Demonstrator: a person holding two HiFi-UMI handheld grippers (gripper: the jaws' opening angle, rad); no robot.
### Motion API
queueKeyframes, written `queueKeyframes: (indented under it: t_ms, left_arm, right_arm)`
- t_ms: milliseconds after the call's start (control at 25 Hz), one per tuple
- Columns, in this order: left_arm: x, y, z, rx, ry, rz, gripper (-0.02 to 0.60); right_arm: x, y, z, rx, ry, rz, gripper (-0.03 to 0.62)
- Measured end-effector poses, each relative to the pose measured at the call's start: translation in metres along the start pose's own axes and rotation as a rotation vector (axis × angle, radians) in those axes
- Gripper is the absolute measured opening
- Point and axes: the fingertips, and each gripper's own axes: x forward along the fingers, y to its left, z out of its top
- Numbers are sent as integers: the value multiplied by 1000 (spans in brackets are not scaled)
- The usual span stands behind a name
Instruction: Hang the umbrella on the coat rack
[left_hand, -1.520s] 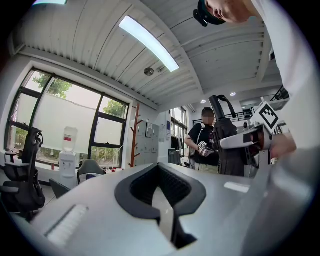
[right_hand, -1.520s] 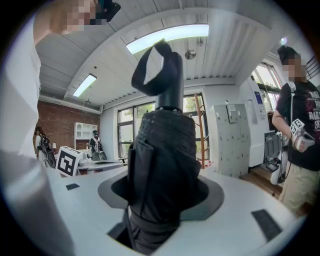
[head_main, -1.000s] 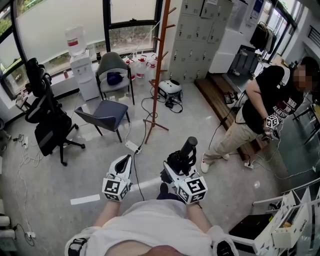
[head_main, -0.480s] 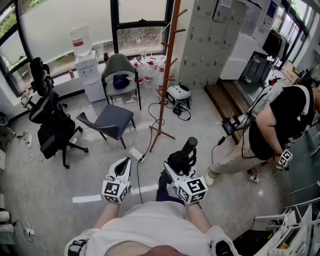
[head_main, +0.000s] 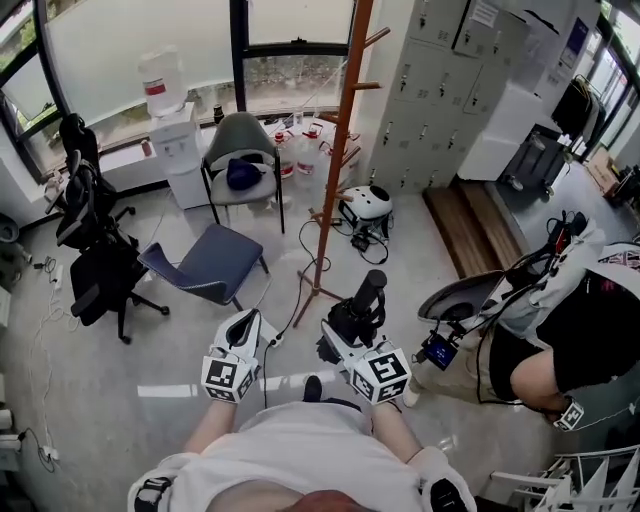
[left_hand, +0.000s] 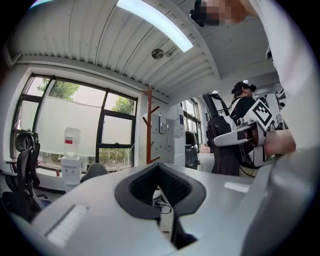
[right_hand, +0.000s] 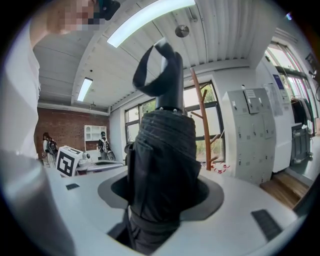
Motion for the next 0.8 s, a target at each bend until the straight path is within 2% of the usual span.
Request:
queueKeyframes:
  t_ms: [160, 360, 600, 800]
  left_arm:
    - [54, 8, 7, -5, -7, 25, 11]
    - [98, 11, 16, 9, -8, 20, 9]
    - [127, 30, 10, -6, 6, 23, 9]
    - [148, 41, 8, -12, 13, -14, 11]
  right_arm:
    - [32, -47, 15, -24, 3, 41, 253]
    - [64, -88, 33, -53, 10, 63, 253]
    - [94, -116, 50, -72, 0, 56, 253]
    - [112, -130, 61, -76, -3, 25, 253]
